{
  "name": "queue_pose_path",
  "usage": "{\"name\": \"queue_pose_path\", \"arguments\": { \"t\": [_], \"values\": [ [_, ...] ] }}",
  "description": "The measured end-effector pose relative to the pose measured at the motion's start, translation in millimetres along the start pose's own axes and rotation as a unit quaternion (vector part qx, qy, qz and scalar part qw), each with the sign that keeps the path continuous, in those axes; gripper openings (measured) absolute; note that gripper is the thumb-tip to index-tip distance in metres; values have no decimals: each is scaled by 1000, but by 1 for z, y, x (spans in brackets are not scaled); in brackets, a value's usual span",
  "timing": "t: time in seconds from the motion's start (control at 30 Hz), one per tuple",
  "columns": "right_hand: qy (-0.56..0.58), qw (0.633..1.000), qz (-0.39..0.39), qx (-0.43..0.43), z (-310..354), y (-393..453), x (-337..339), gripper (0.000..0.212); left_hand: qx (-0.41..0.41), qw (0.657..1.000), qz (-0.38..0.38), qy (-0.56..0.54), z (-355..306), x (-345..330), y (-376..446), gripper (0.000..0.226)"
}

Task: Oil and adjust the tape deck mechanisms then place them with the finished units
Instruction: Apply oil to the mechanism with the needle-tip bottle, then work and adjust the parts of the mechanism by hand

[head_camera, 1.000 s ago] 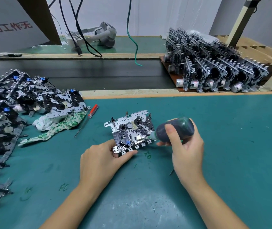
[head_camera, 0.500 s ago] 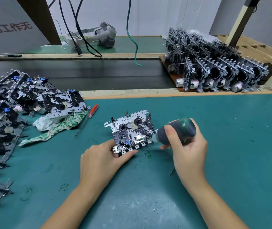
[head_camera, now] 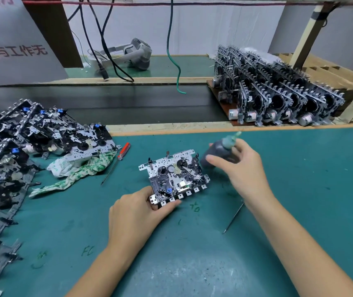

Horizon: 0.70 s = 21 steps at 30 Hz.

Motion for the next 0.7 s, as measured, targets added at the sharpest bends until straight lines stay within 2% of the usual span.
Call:
{"name": "queue_pose_path", "arguments": {
  "t": [0.17, 0.27, 0.4, 0.5, 0.6, 0.63, 0.7],
  "values": [
    [-123, 989, 32, 78, 11, 48, -36, 33, 11, 1000, 6, 3, 1, -1, 2, 55],
    [-159, 984, 57, 61, 0, 72, -62, 38, 14, 999, 22, 17, 3, -3, 2, 50],
    [-246, 959, 137, 39, -20, 85, -95, 43, 20, 999, 28, 29, 5, -4, 3, 51],
    [-261, 947, 184, 29, -22, 88, -104, 45, 23, 999, 33, 28, 4, -4, 3, 49],
    [-295, 923, 247, 3, -21, 82, -98, 56, 31, 998, 43, 35, 5, -4, 3, 40],
    [-321, 916, 240, 3, -19, 78, -88, 55, 31, 998, 44, 33, 5, -4, 2, 39],
    [-357, 915, 184, 26, -10, 61, -57, 39, 31, 998, 43, 28, 5, -3, 2, 36]
  ]
}}
Point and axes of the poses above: each hand's wrist, its own y-axis towards the middle knuckle, its own x-axis out of the back of the hand, z = x × y, the point moved 9 cm from there along y, towards the middle knuckle, and after that the axes turned 13 degrees about x, right-handed, at the moved point
